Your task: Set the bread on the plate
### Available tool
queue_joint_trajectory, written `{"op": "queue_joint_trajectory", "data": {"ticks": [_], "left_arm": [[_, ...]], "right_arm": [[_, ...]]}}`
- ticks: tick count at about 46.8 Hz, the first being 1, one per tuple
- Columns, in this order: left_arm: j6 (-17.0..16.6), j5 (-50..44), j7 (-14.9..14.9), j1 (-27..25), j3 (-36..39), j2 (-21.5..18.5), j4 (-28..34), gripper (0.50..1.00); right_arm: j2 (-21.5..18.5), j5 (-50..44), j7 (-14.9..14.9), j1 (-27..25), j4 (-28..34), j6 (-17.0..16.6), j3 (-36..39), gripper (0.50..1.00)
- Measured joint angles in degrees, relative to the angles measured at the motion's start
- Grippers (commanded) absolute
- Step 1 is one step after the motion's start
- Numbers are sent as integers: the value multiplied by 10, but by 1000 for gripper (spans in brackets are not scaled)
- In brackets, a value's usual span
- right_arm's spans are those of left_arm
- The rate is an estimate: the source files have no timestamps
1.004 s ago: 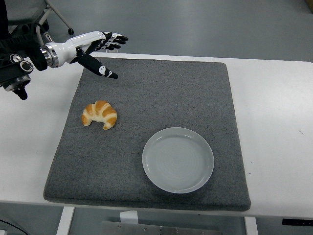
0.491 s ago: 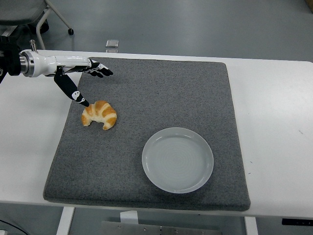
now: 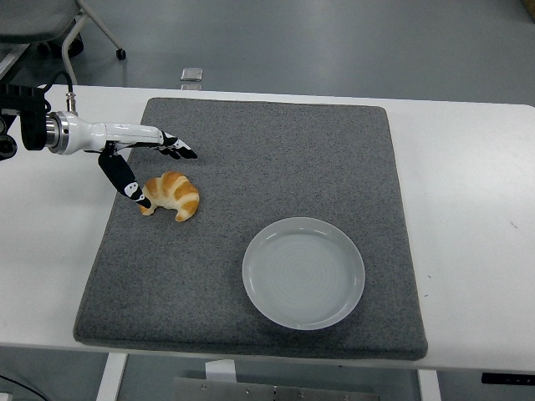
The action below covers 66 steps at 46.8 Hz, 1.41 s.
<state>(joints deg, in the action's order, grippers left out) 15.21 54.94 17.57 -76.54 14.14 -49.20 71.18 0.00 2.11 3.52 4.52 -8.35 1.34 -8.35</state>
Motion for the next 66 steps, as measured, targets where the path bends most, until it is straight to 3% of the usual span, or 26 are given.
{"op": "queue_joint_trajectory", "data": {"ticks": [15, 28, 47, 66], "left_arm": [[-32, 64, 0, 22, 2, 28, -10, 1000], [-57, 74, 0, 30, 2, 30, -15, 1000], [-95, 80, 0, 43, 2, 63, -36, 1000], [-107, 104, 0, 52, 2, 78, -56, 999]], "right_arm": [[0, 0, 0, 0, 0, 0, 0, 932], [0, 0, 0, 0, 0, 0, 0, 930], [0, 0, 0, 0, 0, 0, 0, 930], [0, 0, 0, 0, 0, 0, 0, 932]]}}
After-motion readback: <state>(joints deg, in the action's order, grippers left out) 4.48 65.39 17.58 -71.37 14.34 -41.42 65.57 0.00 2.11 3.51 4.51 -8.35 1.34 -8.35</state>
